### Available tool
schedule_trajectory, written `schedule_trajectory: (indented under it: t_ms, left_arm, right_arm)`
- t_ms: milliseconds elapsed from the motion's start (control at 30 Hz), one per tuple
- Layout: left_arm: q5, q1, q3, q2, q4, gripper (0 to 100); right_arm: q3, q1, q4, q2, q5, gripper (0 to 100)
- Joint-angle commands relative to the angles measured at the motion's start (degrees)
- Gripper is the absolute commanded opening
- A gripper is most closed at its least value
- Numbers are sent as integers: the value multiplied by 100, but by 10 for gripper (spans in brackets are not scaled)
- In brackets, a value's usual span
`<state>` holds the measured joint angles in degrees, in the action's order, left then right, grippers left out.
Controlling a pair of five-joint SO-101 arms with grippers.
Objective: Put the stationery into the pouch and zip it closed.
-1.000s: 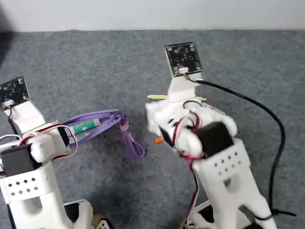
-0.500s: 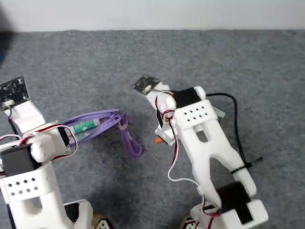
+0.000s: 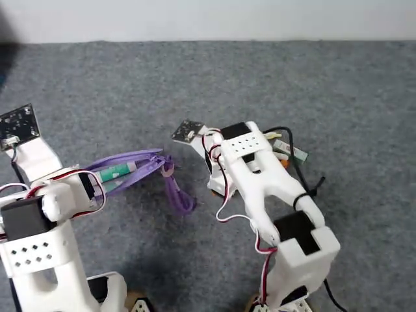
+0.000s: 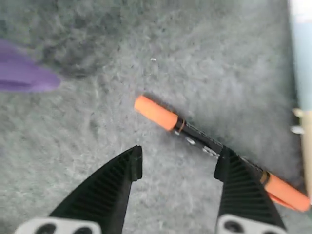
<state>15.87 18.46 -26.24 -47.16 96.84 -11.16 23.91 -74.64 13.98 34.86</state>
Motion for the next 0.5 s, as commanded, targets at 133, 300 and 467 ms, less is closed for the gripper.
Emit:
schedule_trajectory:
  t_ms: [133,300,467]
  left_arm:
    - [70,26,198,9,18,13]
    - [70,35,198,0,26,13]
    - [70,35,198,0,26,13]
  right_arm:
    - [62,-48,963,514,18,227]
    - [62,-233,1288,778,18,114]
    - [70,-286,1270,655,9,36]
